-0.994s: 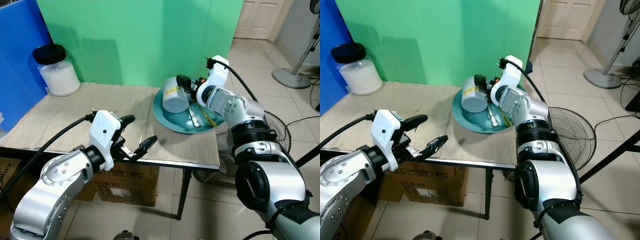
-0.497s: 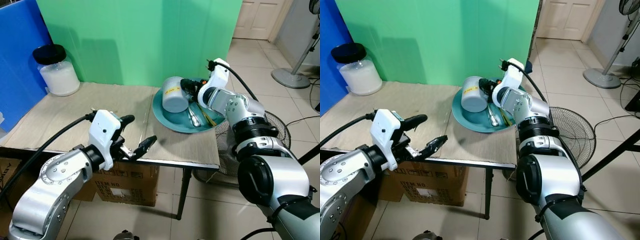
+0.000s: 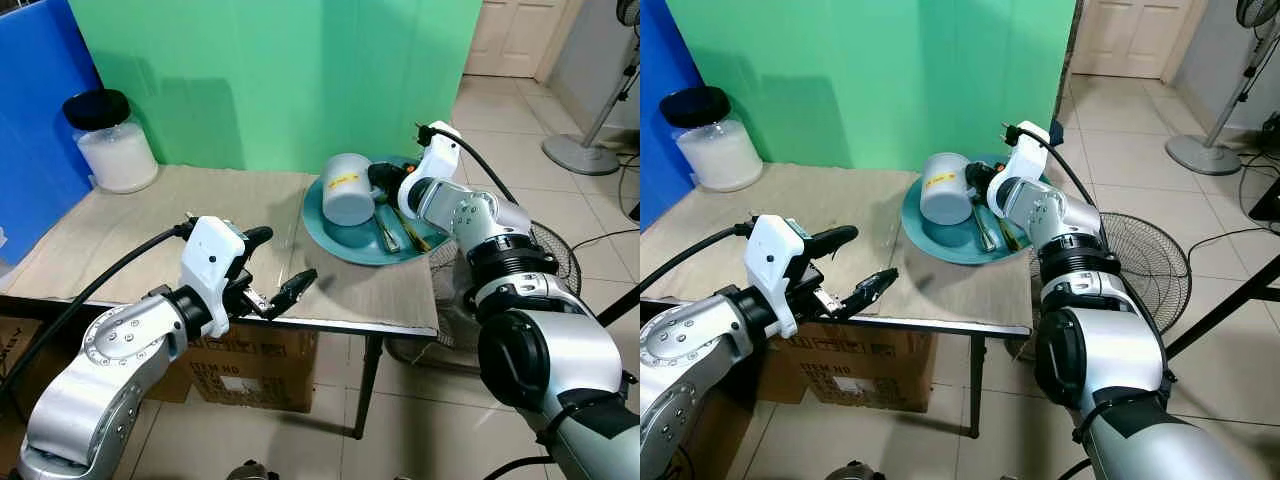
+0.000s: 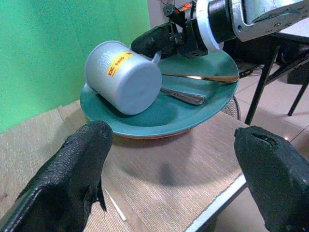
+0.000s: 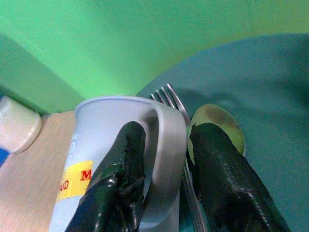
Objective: Setting the table
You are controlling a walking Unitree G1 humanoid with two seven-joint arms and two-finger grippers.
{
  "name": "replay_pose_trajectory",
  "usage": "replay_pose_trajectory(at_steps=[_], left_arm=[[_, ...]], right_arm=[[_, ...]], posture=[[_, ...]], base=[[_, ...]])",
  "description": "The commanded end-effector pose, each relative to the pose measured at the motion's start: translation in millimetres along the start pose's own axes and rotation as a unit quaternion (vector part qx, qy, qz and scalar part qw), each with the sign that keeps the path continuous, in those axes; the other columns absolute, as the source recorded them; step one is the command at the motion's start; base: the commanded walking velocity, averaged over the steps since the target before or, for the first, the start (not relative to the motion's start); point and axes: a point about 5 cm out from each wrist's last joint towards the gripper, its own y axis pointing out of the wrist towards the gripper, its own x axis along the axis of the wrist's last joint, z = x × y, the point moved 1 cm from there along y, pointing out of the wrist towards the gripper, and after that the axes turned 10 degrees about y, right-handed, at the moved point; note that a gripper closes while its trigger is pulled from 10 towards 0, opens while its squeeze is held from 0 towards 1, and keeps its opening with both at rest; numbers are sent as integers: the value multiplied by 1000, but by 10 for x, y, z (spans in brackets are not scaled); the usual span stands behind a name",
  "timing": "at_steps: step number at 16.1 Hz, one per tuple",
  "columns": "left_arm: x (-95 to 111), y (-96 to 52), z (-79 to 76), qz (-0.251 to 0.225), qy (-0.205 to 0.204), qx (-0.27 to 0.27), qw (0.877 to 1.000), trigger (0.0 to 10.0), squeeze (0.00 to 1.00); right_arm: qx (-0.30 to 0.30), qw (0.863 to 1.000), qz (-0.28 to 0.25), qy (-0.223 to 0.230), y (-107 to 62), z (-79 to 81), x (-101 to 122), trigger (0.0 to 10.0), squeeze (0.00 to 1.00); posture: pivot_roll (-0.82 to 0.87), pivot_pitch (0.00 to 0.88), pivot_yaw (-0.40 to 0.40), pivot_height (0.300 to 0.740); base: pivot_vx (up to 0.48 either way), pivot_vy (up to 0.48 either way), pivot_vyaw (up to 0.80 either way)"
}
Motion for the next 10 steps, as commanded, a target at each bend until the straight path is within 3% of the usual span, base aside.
replay_pose_trajectory(at_steps=[1, 6, 10], left_arm=[[19, 15, 9, 0, 9, -1, 1000, 10000, 0], [33, 11, 47, -4, 19, 20, 1000, 10000, 0], [61, 25, 141, -21, 11, 69, 997, 10000, 0]], right_arm=[[19, 1000, -6, 1, -1, 102, 75, 0, 0], [54, 998, -37, 20, -52, 153, 190, 0, 0], [95, 992, -88, 11, -253, 204, 335, 0, 0]], posture=[[83, 0, 44, 740], [98, 0, 38, 740], [110, 0, 34, 740]], base=[[0, 0, 0], [0, 0, 0], [0, 0, 0]])
